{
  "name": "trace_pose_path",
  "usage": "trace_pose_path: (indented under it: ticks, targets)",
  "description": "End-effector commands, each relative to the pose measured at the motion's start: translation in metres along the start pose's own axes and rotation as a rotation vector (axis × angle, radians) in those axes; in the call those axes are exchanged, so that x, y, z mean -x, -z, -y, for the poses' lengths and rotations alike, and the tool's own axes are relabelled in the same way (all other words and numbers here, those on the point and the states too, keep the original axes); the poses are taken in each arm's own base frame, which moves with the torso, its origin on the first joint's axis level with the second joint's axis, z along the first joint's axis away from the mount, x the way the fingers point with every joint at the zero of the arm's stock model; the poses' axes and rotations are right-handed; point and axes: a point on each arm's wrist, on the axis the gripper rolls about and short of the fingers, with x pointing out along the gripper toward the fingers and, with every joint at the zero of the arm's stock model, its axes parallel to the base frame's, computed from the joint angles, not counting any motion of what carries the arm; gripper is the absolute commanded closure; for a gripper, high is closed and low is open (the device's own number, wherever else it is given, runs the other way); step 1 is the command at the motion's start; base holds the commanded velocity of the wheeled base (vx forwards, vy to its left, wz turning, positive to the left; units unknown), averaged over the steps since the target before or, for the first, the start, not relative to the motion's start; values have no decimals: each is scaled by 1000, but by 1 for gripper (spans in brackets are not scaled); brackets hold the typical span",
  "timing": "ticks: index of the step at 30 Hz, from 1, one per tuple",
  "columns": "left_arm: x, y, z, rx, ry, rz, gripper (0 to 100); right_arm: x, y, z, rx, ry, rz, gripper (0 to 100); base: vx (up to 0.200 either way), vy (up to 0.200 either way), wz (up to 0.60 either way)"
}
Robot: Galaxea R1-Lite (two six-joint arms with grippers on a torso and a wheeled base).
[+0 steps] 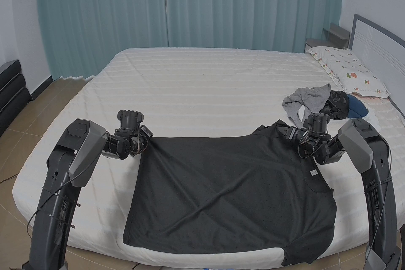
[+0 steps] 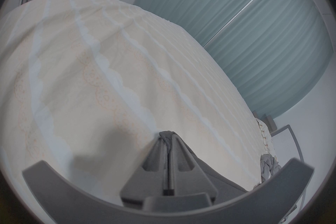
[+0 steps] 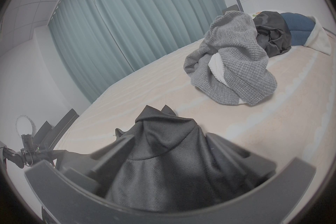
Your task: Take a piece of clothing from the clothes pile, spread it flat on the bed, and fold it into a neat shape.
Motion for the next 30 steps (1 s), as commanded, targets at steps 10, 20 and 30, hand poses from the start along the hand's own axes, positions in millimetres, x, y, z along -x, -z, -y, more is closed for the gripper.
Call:
trace_pose_path:
  ticks: [10,20,30]
  targets:
    - [1,-8,5,29,25,62,100,-2,-20,2,-43,-7,78,100,0,0,0]
    - [1,-14,6,46,56,122,100,0,-42,21,-56,50,159,100,0,0,0]
    - [-4,-11,1,41,50,115,100,-11,-46,18,-77,65,223,100,0,0,0]
